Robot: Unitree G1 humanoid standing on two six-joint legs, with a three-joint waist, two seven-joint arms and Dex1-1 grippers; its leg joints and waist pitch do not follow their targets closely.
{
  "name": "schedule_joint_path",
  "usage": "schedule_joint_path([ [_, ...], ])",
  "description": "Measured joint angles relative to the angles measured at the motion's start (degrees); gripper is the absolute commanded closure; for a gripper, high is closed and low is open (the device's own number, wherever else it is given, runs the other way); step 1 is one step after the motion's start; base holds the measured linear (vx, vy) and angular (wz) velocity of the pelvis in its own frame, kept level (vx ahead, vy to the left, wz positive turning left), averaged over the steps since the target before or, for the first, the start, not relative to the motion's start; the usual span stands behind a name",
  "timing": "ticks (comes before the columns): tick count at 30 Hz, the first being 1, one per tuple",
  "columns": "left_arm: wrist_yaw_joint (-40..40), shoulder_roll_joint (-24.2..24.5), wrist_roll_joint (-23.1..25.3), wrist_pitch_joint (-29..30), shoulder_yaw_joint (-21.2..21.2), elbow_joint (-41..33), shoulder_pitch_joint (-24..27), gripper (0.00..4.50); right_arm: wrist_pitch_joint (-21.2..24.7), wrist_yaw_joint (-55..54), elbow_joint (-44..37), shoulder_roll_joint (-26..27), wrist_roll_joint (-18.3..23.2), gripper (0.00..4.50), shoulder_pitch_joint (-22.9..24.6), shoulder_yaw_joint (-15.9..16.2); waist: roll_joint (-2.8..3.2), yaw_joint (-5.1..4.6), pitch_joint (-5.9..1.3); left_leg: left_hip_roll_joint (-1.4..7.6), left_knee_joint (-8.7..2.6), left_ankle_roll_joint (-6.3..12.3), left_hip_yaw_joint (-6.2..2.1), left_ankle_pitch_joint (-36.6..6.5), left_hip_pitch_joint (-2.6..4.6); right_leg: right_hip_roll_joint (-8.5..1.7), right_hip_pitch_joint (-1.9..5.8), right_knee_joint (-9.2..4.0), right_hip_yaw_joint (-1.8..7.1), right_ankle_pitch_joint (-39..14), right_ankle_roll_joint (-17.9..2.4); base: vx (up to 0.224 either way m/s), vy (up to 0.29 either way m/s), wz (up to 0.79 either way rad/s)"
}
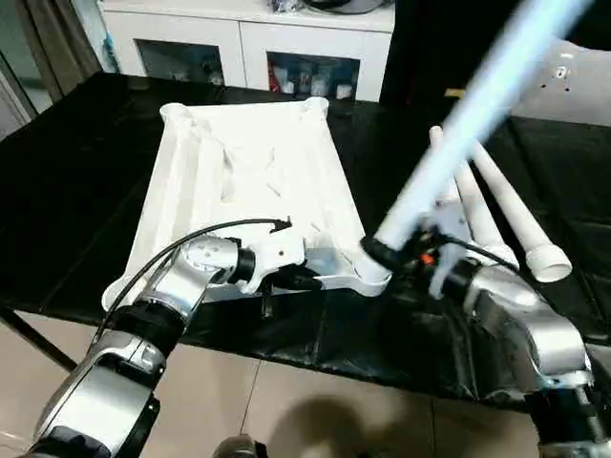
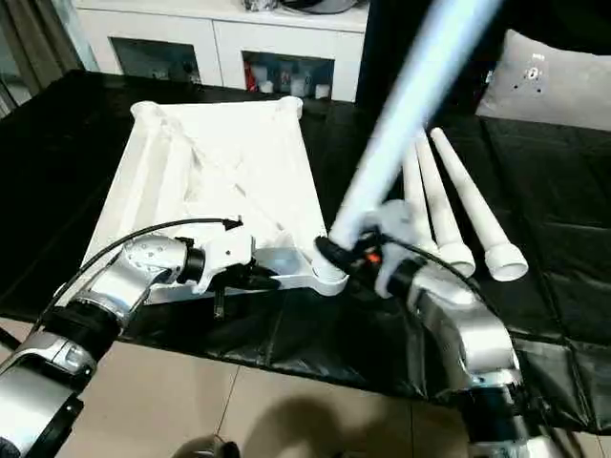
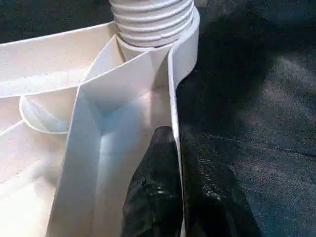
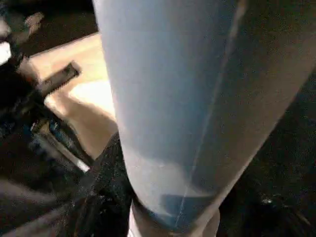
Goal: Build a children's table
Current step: Insert table leg to table base
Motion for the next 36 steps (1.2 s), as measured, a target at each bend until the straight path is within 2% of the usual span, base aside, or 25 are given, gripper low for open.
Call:
schedule_joint_path([
  [3, -0.68, 0.18, 0.02, -0.35, -0.07, -0.02, 0.01, 4.5, 0.02, 1.64, 0.02, -1.31, -0.58, 2.62, -0.35, 1.33, -0.01, -0.07, 0.01, -0.01, -0.05, 0.0, 0.0, -0.01, 0.01, 0.0, 0.02, -0.04, 0.01, -0.08, 0.13, 0.0, 0.0, 0.0],
  [15, -3.94, 1.0, 1.29, -3.68, -0.42, 3.75, -2.78, 4.5, 0.01, 5.9, 2.74, -1.45, -0.59, 2.62, -2.83, 2.18, -0.11, -0.66, 0.06, -0.03, -0.49, -0.01, -0.01, -0.02, 0.08, 0.03, 0.03, -0.28, 0.0, -0.18, 0.23, 0.0, 0.0, 0.0],
  [20, -4.78, 2.33, 1.69, -4.83, -0.53, 5.1, -3.47, 4.5, 0.0, 6.09, 3.49, 0.08, -1.14, 2.62, -3.72, 2.63, -0.14, -1.42, 0.08, -0.02, -0.84, -0.02, -0.01, -0.02, 0.27, 0.11, 0.11, -0.52, 0.0, -0.16, 0.2, 0.0, 0.0, 0.0],
  [23, -4.73, 2.95, 1.62, -3.46, -0.04, 4.49, -3.35, 4.5, 0.01, 4.98, 3.71, 1.48, -1.7, 2.62, -3.94, 2.7, -0.14, -2.15, 0.08, -0.02, -0.95, -0.03, 0.0, -0.01, 0.4, 0.13, 0.19, -0.58, 0.01, -0.16, 0.19, 0.0, 0.0, 0.0],
  [26, -4.74, 3.68, 0.83, 0.63, 1.45, 0.81, -0.99, 4.5, 0.95, 2.83, 3.88, 3.22, -1.74, 2.62, -4.28, 2.73, -0.1, -2.74, 0.14, -0.08, -1.06, -0.04, 0.03, -0.02, 0.66, 0.13, 0.32, -0.63, 0.09, -0.34, 0.5, 0.0, 0.0, 0.0],
  [28, -2.7, 3.69, 0.16, 6.6, 3.01, -5.5, 2.55, 4.5, 2.11, 0.51, 3.87, 4.76, -1.74, 2.62, -4.76, 2.59, -0.26, -3.36, 0.23, -0.14, -1.24, -0.05, 0.03, -0.02, 0.86, 0.12, 0.43, -0.7, 0.14, -0.36, 0.53, 0.0, 0.0, 0.0],
  [31, 3.57, 1.79, -0.02, 16.87, 4.54, -16.22, 7.8, 4.5, 3.82, -4.85, 5.47, 7.54, -1.81, 2.62, -6.28, 0.19, -0.32, -4.02, 0.32, -0.22, -1.38, -0.06, 0.03, -0.03, 1.01, 0.12, 0.57, -1.01, 0.19, -0.37, 0.54, 0.0, 0.0, 0.0],
  [34, 9.12, -2.2, 0.56, 24.14, 4.21, -23.28, 10.57, 4.5, 3.98, -10.01, 9.74, 9.06, -2.32, 2.62, -8.78, -2.09, -0.32, -3.98, 0.5, -0.29, -1.44, -0.05, 0.03, -0.03, 0.9, 0.08, 0.51, -1.32, 0.2, -0.37, 0.55, 0.0, 0.0, 0.0],
  [36, 12.26, -4.49, 2.31, 28.8, 3.68, -28.0, 12.14, 4.5, 3.45, -12.04, 11.45, 9.61, -2.95, 2.62, -9.85, -2.52, -0.35, -3.77, 0.54, -0.35, -1.75, -0.05, 0.05, -0.02, 0.88, 0.08, 0.54, -1.62, 0.2, -0.37, 0.55, 0.0, 0.0, 0.0],
])
